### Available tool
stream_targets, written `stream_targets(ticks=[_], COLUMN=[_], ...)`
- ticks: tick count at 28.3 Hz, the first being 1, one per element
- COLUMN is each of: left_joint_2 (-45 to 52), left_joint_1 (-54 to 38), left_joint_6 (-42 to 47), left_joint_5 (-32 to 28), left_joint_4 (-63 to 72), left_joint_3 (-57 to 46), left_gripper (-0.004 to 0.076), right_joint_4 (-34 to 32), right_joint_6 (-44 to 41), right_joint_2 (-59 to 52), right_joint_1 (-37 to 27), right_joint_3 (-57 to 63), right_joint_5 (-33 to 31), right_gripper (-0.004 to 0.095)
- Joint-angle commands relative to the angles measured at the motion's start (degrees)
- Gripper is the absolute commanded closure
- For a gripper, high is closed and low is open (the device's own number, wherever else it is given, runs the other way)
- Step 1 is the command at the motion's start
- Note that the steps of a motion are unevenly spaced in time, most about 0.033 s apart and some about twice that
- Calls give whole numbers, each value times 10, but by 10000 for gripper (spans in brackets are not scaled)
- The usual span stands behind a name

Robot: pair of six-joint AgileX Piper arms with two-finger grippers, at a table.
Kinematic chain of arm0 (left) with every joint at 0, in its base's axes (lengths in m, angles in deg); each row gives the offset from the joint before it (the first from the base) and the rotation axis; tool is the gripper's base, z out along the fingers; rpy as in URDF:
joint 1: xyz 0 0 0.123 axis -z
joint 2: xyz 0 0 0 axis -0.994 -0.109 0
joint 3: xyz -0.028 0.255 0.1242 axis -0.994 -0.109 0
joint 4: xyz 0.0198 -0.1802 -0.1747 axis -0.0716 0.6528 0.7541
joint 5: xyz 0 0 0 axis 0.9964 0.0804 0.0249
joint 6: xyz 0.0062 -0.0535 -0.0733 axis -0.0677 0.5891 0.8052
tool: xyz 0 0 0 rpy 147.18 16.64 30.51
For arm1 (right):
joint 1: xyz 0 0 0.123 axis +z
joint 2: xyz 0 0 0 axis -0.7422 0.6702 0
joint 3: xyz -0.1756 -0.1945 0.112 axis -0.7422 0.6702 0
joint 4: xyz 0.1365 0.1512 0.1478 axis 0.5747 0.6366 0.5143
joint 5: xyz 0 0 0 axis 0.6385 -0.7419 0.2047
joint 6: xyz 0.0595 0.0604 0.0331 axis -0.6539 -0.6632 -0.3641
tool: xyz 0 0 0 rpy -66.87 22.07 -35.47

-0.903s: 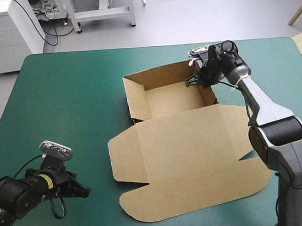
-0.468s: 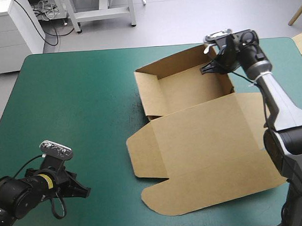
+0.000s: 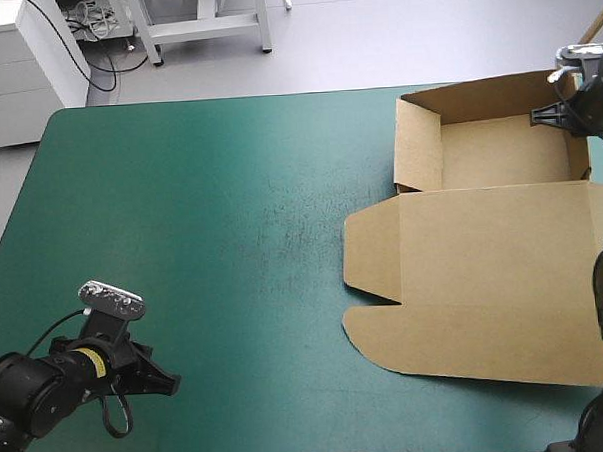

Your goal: Fold the box

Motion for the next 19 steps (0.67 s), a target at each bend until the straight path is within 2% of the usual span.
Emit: stream_targets(ticks=[1, 10, 12, 16, 18, 19], left_joint_2=[4, 4, 4, 4, 4, 4], left_joint_1=[0, 0, 0, 0, 0, 0], left_joint_6=[4, 4, 4, 6, 6, 6], left_joint_5=[-21, -13, -10, -9, -9, -7], left_joint_4=[-2, -2, -2, -4, -4, -4], left_joint_3=[15, 15, 15, 15, 15, 15], left_gripper=[731, 731, 731, 731, 731, 731], right_joint_4=[35, 53, 53, 53, 53, 53], right_joint_6=[9, 1, 1, 1, 1, 1], right_joint_2=[-25, 21, 25, 26, 22, 17], right_joint_1=[-42, -104, -111, -114, -114, -114], right_joint_3=[-15, -15, -15, -16, -16, -17], right_joint_5=[31, 14, 18, 34, 33, 25], right_gripper=[929, 916, 880, 678, 515, 358])
